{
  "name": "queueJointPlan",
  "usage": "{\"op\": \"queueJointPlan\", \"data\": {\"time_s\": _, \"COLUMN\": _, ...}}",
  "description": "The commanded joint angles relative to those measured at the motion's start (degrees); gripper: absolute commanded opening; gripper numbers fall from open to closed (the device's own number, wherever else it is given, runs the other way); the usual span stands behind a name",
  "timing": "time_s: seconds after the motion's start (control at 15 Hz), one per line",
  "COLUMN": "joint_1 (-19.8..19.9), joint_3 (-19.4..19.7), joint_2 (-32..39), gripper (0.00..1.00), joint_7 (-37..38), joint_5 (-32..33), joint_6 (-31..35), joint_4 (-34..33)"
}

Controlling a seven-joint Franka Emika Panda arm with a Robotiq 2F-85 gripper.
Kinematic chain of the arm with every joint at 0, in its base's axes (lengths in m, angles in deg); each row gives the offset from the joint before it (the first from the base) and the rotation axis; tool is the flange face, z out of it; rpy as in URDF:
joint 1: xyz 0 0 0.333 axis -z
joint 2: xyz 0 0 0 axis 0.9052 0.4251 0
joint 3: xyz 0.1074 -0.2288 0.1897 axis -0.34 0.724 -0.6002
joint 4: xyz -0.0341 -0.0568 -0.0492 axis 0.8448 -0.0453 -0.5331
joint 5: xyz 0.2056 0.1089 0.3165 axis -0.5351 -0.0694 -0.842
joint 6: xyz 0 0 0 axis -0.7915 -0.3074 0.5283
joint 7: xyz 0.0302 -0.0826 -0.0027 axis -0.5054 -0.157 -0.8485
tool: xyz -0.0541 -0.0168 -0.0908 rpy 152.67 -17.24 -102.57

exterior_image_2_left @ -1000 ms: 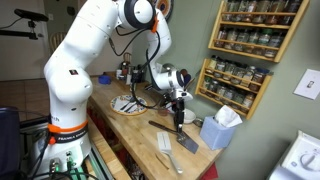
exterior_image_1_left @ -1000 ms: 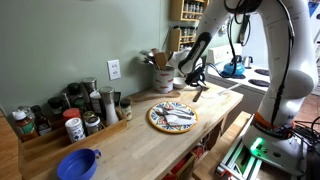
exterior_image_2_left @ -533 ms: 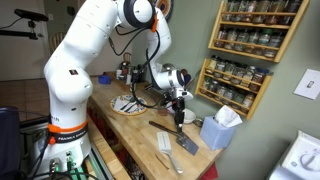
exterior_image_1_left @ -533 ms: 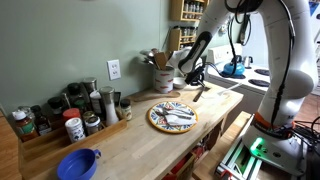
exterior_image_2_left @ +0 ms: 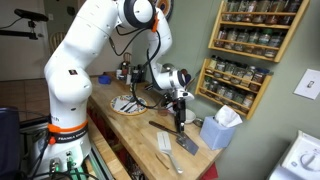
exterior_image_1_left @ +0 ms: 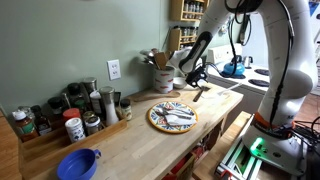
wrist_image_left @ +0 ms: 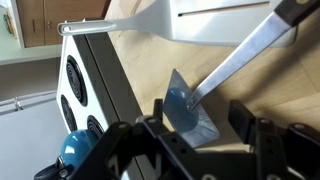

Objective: Flip the spatula over on the table

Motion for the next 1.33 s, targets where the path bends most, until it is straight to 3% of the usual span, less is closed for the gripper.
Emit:
{"op": "queueJointPlan", "data": {"time_s": 0.0, "joint_1": 1.75, "joint_3": 0.44, "joint_2": 0.78, "gripper": 0.99, "joint_7": -0.54, "joint_5": -1.31, "joint_6": 2.6, "joint_4": 0.28}}
{"op": "queueJointPlan", "data": {"time_s": 0.2, "joint_1": 2.69, "joint_3": 0.79, "joint_2": 1.28, "gripper": 0.99, "joint_7": -0.85, "joint_5": -1.65, "joint_6": 3.21, "joint_4": 0.13}}
{"op": "queueJointPlan", "data": {"time_s": 0.4, "joint_1": 3.56, "joint_3": 1.15, "joint_2": 2.33, "gripper": 0.85, "joint_7": -1.53, "joint_5": -2.79, "joint_6": 2.76, "joint_4": -0.38}}
{"op": "queueJointPlan", "data": {"time_s": 0.47, "joint_1": 3.83, "joint_3": 1.23, "joint_2": 2.65, "gripper": 0.78, "joint_7": -1.86, "joint_5": -3.31, "joint_6": 2.72, "joint_4": -0.48}}
{"op": "queueJointPlan", "data": {"time_s": 0.53, "joint_1": 4.05, "joint_3": 1.34, "joint_2": 3.0, "gripper": 0.61, "joint_7": -2.1, "joint_5": -3.84, "joint_6": 2.68, "joint_4": -0.59}}
{"op": "queueJointPlan", "data": {"time_s": 0.6, "joint_1": 4.2, "joint_3": 1.46, "joint_2": 3.19, "gripper": 0.51, "joint_7": -2.28, "joint_5": -4.23, "joint_6": 2.78, "joint_4": -0.64}}
{"op": "queueJointPlan", "data": {"time_s": 0.93, "joint_1": 3.88, "joint_3": 1.79, "joint_2": 3.2, "gripper": 0.13, "joint_7": -2.74, "joint_5": -5.19, "joint_6": 2.63, "joint_4": -0.9}}
{"op": "queueJointPlan", "data": {"time_s": 1.07, "joint_1": 3.63, "joint_3": 1.78, "joint_2": 2.88, "gripper": 0.01, "joint_7": -2.78, "joint_5": -5.12, "joint_6": 2.36, "joint_4": -0.86}}
{"op": "queueJointPlan", "data": {"time_s": 1.27, "joint_1": 3.28, "joint_3": 1.76, "joint_2": 2.34, "gripper": 0.0, "joint_7": -2.64, "joint_5": -4.91, "joint_6": 1.73, "joint_4": -0.85}}
